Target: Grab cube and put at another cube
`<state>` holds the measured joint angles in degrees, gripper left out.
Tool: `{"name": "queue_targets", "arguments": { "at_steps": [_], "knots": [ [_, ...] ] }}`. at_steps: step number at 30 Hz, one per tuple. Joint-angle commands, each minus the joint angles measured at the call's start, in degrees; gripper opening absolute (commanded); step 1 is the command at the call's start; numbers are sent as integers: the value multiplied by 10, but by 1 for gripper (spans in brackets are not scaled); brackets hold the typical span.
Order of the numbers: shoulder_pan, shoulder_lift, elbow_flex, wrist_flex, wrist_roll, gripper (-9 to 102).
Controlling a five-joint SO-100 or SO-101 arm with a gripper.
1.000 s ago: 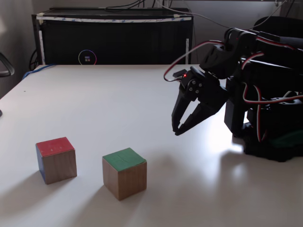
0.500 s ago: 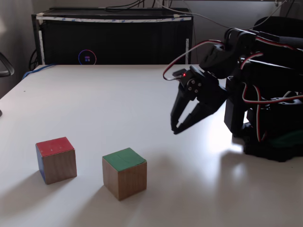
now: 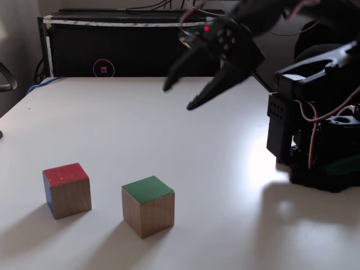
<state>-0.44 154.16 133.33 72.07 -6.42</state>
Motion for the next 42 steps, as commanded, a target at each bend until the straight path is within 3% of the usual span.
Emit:
{"name": "queue_targets", "arguments": {
  "at_steps": [1,5,18,42],
  "knots": [
    [-29,-98,-101,19,-20,37],
    [-55,-177,-151,21,-35,43],
    [-143,-495,-334,93,5,49],
    [-156,-742,-429,25,42,49]
  ]
}}
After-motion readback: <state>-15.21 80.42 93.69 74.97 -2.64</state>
